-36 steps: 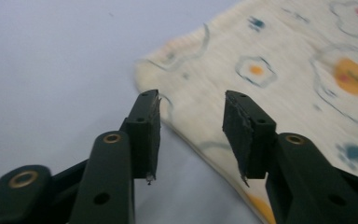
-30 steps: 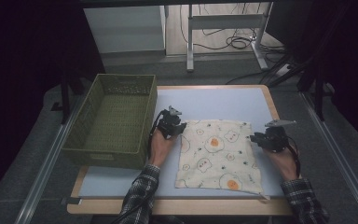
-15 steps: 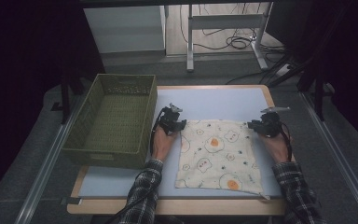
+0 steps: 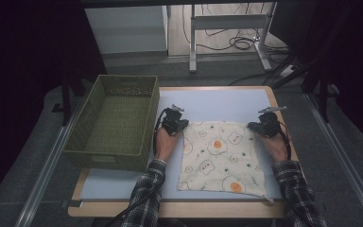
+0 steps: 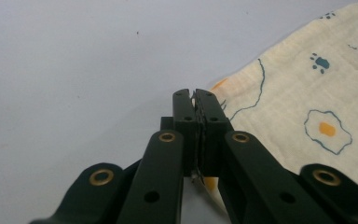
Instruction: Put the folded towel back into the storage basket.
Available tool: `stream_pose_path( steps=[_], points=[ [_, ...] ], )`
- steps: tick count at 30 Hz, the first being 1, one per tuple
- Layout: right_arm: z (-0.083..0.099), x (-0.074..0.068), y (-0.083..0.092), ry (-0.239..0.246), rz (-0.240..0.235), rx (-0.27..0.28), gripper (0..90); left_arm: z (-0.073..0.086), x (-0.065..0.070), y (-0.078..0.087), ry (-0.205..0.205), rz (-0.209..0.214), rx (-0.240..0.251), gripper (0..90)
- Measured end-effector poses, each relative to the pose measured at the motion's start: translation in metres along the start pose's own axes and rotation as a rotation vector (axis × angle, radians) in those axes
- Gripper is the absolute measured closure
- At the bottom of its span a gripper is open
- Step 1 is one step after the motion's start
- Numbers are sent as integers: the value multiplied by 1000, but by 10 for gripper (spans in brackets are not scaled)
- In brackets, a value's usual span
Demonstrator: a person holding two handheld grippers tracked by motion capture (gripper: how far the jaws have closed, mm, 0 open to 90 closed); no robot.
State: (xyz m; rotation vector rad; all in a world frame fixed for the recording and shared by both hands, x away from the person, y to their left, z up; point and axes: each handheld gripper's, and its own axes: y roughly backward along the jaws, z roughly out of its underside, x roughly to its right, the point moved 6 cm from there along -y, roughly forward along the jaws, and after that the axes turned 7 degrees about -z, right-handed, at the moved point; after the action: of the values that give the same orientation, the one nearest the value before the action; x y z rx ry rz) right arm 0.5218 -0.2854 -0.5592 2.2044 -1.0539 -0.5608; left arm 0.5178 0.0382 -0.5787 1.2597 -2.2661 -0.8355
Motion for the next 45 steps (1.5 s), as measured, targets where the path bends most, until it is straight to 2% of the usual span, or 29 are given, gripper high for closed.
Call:
stream_pose_path(
  steps=[3, 5, 6, 8, 9, 12, 14, 15, 20, 21, 25, 30, 31, 32, 33, 37, 40, 41, 45],
  points=[
    [-5, 1, 2, 3, 15, 3, 882, -4, -5, 1, -25, -60, 15, 896],
    [-8, 2, 4, 3, 17, 14, 883, -7, -7, 1, -16, -65, 20, 896],
    [-16, 5, 8, 5, 23, 38, 883, -13, -11, 3, -27, -104, 39, 896],
    [-20, 5, 11, 6, 23, 53, 883, -17, -12, 5, -25, -111, 51, 895],
    [-28, 5, 17, 3, 16, 81, 883, -23, -12, 11, -23, -111, 71, 895],
    [-29, 1, 25, 17, 4, 87, 883, -21, -7, 19, -38, -109, 94, 894],
    [-27, -1, 27, 20, -1, 86, 883, -18, -4, 22, -32, -101, 103, 893],
    [-21, -4, 31, 20, -12, 88, 883, -12, -1, 27, -23, -88, 122, 893],
    [-9, -11, 43, 27, -36, 99, 883, -1, 6, 38, -23, -67, 148, 891],
    [-3, -16, 50, 32, -51, 106, 882, 2, 9, 41, -28, -62, 149, 892],
    [5, -23, 60, 46, -64, 112, 883, 15, 20, 52, -47, -47, 151, 891],
    [26, -38, 78, 70, -87, 113, 883, 30, 33, 65, -72, -19, 156, 890],
    [30, -40, 81, 76, -89, 113, 883, 36, 38, 70, -90, 3, 151, 889],
    [30, -40, 81, 76, -89, 113, 883, 36, 38, 70, -90, 3, 151, 889],
    [36, -45, 86, 85, -94, 110, 883, 41, 43, 77, -105, 21, 155, 890],
    [48, -54, 95, 100, -104, 113, 883, 48, 51, 89, -126, 30, 168, 890],
    [54, -58, 101, 101, -111, 117, 883, 52, 53, 95, -131, 35, 177, 889],
    [60, -63, 106, 101, -122, 119, 883, 56, 57, 101, -135, 42, 186, 889],
    [72, -74, 116, 126, -129, 110, 882, 66, 64, 112, -130, 63, 205, 888]
  ],
)
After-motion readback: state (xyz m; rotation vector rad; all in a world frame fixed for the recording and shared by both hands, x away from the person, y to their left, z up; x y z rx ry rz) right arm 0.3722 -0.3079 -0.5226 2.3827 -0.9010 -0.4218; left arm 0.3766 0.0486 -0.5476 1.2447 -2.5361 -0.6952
